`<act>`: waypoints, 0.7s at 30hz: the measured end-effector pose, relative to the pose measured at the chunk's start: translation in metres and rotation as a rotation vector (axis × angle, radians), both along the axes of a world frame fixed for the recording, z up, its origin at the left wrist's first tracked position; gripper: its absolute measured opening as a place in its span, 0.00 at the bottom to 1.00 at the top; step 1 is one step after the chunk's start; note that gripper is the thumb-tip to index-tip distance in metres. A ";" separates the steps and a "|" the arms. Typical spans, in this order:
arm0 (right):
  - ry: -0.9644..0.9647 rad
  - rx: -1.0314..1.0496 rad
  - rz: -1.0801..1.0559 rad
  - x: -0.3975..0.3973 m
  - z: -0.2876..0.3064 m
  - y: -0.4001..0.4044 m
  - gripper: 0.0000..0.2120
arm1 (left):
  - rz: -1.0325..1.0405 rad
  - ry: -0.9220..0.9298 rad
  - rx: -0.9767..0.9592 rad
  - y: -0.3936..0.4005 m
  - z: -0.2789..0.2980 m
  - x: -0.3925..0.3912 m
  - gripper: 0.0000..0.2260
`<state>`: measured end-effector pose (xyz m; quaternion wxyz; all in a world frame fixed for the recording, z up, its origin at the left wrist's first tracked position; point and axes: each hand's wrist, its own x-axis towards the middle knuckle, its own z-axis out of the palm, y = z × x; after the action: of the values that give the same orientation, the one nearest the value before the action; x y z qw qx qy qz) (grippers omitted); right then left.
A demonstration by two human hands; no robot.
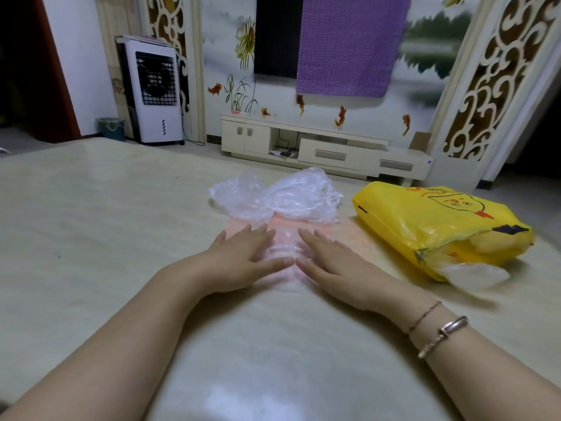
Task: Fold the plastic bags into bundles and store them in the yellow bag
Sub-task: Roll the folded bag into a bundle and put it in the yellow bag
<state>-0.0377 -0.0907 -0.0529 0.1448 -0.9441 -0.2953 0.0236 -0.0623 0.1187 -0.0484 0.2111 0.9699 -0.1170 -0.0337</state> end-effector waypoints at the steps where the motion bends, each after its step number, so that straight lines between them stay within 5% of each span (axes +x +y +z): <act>1: 0.007 0.082 0.001 -0.002 0.004 -0.002 0.32 | 0.013 -0.054 -0.122 0.001 0.002 0.000 0.31; 4: -0.042 0.208 0.020 -0.005 0.022 -0.007 0.32 | -0.019 -0.211 -0.315 0.004 0.009 0.001 0.16; 7: -0.053 0.192 0.061 -0.009 0.037 -0.009 0.25 | -0.038 -0.176 -0.325 0.005 0.013 0.000 0.07; 14: 0.119 0.010 0.060 -0.017 0.042 -0.017 0.20 | -0.029 0.066 -0.169 0.011 0.018 -0.008 0.26; 21: -0.213 0.069 0.059 -0.003 0.019 -0.008 0.04 | -0.041 0.032 -0.137 0.010 0.017 -0.008 0.31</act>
<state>-0.0403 -0.0990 -0.0339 0.1442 -0.9266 -0.3374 -0.0826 -0.0704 0.1282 -0.0317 0.2782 0.9498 -0.1355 -0.0455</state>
